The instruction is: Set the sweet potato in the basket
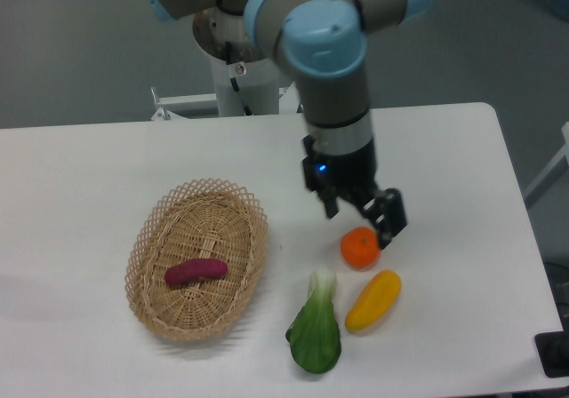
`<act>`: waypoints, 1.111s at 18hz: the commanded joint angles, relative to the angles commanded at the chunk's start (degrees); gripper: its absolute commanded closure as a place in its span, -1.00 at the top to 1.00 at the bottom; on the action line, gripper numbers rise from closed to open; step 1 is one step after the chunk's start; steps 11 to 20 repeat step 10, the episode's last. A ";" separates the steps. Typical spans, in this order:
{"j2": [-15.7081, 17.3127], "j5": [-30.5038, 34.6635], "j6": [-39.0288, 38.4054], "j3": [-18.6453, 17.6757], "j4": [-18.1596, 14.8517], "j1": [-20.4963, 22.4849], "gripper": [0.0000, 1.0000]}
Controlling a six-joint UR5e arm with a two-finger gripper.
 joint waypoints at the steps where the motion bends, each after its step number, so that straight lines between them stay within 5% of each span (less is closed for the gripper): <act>1: 0.27 -0.09 2.03 0.00 -0.88 0.79 1.00; 20: 1.06 -0.61 4.24 -1.93 -0.54 2.65 1.00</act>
